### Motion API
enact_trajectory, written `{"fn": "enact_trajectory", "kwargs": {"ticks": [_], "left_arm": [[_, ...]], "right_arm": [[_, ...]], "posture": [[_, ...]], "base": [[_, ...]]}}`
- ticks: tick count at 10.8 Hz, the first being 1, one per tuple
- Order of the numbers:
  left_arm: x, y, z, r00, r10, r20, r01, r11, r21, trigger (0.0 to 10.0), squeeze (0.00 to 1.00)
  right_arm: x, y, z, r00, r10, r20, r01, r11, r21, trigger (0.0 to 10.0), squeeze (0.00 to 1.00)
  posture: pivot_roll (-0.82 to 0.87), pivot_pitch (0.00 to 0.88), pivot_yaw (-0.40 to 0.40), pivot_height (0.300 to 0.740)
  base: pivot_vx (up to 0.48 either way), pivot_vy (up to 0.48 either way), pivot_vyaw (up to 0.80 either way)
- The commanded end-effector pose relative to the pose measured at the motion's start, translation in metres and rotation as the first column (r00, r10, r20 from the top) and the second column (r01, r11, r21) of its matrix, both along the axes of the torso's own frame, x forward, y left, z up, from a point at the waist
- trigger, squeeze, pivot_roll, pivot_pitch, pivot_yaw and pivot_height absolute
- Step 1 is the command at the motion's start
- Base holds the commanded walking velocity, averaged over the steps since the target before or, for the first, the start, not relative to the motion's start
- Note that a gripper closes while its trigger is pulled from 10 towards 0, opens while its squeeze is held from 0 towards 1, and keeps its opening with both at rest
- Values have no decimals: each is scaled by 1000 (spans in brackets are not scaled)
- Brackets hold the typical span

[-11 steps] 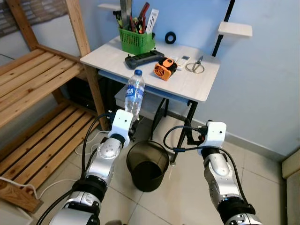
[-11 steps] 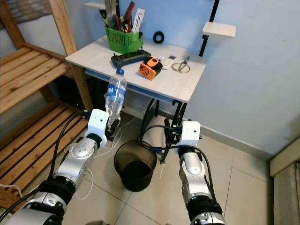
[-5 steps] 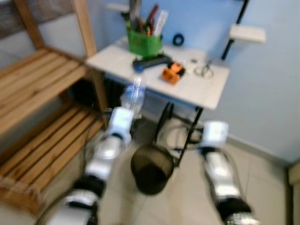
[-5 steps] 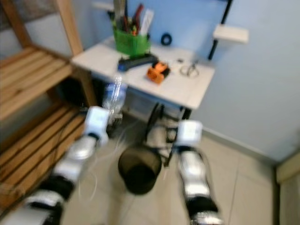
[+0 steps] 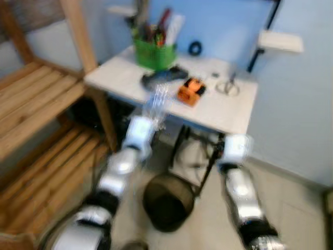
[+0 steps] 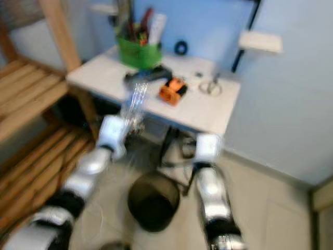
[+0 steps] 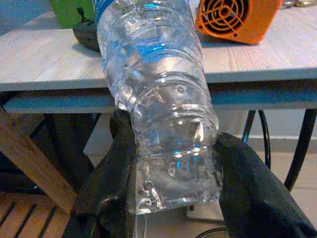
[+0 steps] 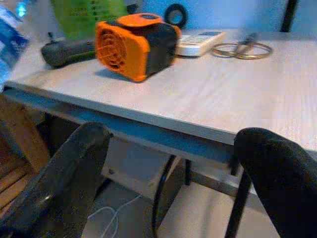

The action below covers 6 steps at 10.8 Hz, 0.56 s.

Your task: Clean up the room

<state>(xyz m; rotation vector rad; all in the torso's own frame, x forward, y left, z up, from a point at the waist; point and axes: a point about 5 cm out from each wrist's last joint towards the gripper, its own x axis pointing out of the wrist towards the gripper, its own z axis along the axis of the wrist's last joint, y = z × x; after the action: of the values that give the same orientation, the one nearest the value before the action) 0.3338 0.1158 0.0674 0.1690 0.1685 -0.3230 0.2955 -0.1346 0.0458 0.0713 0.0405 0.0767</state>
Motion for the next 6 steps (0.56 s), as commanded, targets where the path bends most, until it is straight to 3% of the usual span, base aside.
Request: {"fn": "enact_trajectory", "kwargs": {"ticks": [1, 6], "left_arm": [[1, -18, 6, 998, -63, 19, 63, 998, -23, 10000, 0], [10, -41, 2, 989, -123, -83, 123, 992, -3, 10000, 0]], "right_arm": [[-1, -12, 0, 999, -33, -2, 33, 999, -16, 10000, 0], [-7, -14, -3, 999, -38, -5, 38, 999, -18, 10000, 0]], "posture": [[4, 0, 8, 740], [1, 15, -6, 740]], "base": [[0, 0, 0], [0, 0, 0]]}}
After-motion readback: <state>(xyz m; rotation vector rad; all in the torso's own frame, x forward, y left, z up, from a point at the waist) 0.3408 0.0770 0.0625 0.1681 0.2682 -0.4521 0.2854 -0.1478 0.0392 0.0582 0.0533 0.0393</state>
